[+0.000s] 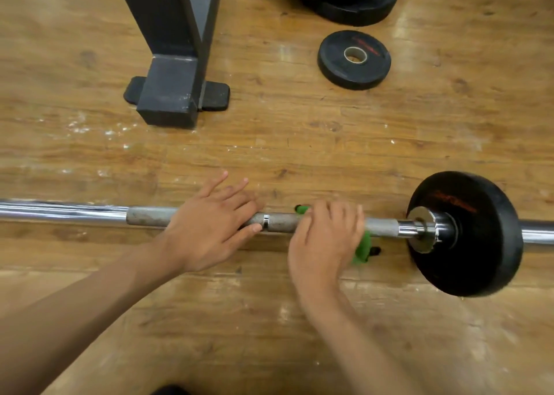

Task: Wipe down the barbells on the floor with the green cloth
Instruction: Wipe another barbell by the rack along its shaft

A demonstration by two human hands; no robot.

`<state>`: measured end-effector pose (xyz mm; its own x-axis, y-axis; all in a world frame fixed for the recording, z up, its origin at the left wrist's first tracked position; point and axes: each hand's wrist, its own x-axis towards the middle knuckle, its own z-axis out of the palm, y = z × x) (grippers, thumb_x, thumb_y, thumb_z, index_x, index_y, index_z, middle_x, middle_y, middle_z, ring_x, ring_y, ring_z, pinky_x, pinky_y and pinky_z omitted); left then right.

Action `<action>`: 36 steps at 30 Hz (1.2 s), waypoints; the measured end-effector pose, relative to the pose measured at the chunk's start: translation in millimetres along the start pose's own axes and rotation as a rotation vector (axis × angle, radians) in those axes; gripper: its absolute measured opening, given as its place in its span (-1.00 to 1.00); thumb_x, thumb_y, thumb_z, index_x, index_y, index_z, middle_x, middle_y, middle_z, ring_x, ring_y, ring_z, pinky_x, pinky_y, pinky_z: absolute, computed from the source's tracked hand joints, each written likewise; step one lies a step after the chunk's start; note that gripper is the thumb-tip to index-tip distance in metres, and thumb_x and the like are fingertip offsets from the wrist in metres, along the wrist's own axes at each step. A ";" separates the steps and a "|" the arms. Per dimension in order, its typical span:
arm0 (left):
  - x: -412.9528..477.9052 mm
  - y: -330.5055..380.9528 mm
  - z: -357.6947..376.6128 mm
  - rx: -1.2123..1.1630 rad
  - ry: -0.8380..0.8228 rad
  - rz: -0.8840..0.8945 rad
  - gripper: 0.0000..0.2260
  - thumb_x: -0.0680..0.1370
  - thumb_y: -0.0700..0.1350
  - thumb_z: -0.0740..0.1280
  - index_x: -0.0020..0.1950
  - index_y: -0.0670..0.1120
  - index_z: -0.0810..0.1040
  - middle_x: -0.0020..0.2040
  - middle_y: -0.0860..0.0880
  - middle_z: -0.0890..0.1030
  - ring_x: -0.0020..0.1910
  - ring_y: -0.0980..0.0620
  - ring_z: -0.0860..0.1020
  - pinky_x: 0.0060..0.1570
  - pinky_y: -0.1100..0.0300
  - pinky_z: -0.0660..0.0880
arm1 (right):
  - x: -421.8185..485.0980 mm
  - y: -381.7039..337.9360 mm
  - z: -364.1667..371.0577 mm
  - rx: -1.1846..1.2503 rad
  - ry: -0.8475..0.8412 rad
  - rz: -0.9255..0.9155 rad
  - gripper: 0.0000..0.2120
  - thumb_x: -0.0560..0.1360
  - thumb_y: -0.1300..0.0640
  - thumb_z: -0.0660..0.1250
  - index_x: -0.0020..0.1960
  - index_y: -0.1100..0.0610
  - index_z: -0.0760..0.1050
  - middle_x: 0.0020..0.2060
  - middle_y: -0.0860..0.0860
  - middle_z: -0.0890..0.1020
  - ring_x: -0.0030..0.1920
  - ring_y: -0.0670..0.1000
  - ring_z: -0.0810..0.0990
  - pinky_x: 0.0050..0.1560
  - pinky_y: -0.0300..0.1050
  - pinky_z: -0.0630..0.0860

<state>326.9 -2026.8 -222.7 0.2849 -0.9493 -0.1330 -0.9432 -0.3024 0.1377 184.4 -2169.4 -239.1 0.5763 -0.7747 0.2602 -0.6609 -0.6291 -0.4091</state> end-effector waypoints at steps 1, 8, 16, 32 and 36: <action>-2.5 0.6 0.8 -0.006 -0.002 0.003 -0.41 0.73 0.23 -0.15 0.44 -0.03 0.51 0.42 -0.02 0.58 0.60 -0.10 0.32 0.62 -0.16 0.05 | -9.4 -13.6 1.8 0.035 -0.065 -0.185 -0.69 0.57 0.10 0.12 0.07 0.15 0.62 0.08 0.12 0.65 0.21 0.20 0.58 0.52 0.15 0.22; -20.2 11.7 8.1 -0.017 0.074 -0.004 -0.48 0.74 0.18 -0.03 0.39 -0.11 0.53 0.31 -0.05 0.64 0.54 -0.10 0.41 0.60 -0.08 0.13 | 4.9 91.2 -47.4 -0.109 -0.061 -0.032 -0.67 0.63 0.11 0.12 0.14 0.21 0.62 0.08 0.16 0.65 0.18 0.23 0.57 0.53 0.32 0.24; -42.9 25.5 13.7 -0.027 0.111 0.037 -0.50 0.73 0.11 0.06 0.42 -0.20 0.53 0.32 -0.12 0.64 0.51 -0.09 0.46 0.56 -0.11 0.25 | -48.9 3.7 -25.8 0.054 -0.247 -0.431 -0.67 0.65 0.09 0.15 0.29 0.14 0.58 0.21 0.09 0.63 0.29 0.13 0.55 0.58 0.10 0.15; -95.1 71.6 21.4 -0.007 0.088 0.064 -0.42 0.74 0.16 0.05 0.51 -0.25 0.46 0.46 -0.18 0.54 0.58 -0.15 0.35 0.55 -0.15 0.24 | -71.0 73.3 -61.6 -0.022 -0.019 0.046 -0.74 0.56 0.17 0.19 -0.02 0.21 0.65 -0.03 0.12 0.69 0.23 0.19 0.61 0.56 0.29 0.18; -107.5 83.0 24.2 -0.006 0.056 0.077 -0.40 0.74 0.17 0.02 0.55 -0.25 0.40 0.49 -0.21 0.50 0.61 -0.16 0.30 0.56 -0.16 0.21 | -101.6 6.1 -44.7 0.007 -0.042 0.083 -0.78 0.51 0.11 0.22 -0.13 0.12 0.64 -0.19 0.04 0.64 -0.05 0.16 0.57 0.50 0.26 0.26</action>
<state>213.9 -1947.7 -220.7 0.2207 -0.9731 -0.0667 -0.9617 -0.2285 0.1511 100.3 -2097.4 -228.9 0.5394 -0.8208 0.1881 -0.7039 -0.5621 -0.4342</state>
